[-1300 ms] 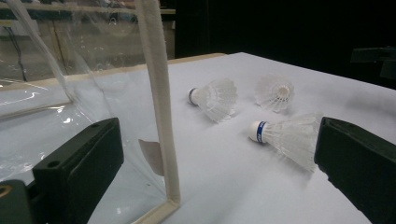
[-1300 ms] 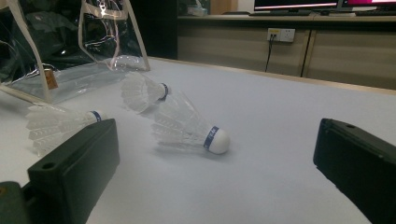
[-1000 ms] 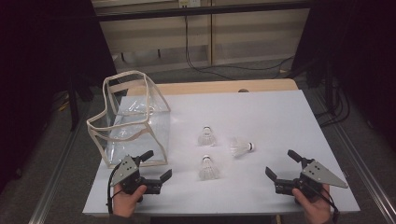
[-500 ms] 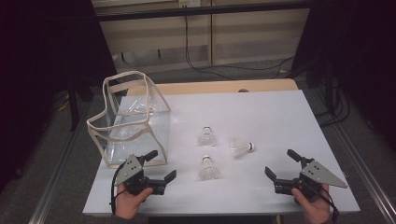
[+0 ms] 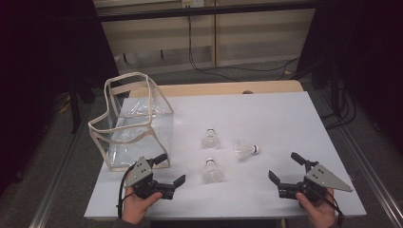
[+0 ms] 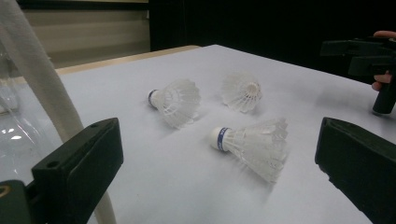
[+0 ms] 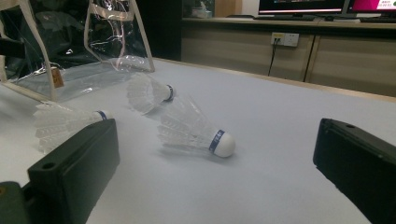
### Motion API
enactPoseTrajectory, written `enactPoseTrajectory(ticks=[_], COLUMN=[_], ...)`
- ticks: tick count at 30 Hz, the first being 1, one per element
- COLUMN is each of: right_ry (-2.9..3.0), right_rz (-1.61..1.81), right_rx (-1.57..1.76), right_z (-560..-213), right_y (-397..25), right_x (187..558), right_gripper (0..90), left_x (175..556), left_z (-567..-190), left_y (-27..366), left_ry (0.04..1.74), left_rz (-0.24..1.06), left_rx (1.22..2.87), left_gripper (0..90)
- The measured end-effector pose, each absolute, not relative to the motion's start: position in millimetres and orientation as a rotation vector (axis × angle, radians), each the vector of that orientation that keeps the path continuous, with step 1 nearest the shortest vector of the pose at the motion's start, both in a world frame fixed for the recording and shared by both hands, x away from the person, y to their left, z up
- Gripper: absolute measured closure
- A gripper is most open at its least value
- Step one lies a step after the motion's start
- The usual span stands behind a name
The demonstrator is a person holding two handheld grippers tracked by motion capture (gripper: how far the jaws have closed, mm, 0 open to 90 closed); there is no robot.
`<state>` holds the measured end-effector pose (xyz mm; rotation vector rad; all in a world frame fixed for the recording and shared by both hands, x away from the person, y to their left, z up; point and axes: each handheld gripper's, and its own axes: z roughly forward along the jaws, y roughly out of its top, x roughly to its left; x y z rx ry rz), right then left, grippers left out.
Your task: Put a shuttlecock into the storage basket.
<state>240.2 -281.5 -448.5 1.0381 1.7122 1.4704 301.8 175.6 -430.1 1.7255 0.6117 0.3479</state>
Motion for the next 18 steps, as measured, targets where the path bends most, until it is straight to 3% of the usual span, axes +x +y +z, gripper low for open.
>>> enactPoseTrajectory(ticks=[18], right_ry=[1.716], right_rz=[1.468], right_rx=[1.034], right_z=[-449.0], right_y=[-281.0], right_x=[241.9], right_gripper=[0.6], left_x=[301.9], left_z=[-430.7], left_y=[165.0], left_ry=[0.605], left_rz=[0.326], left_rx=[1.77], left_gripper=[1.3])
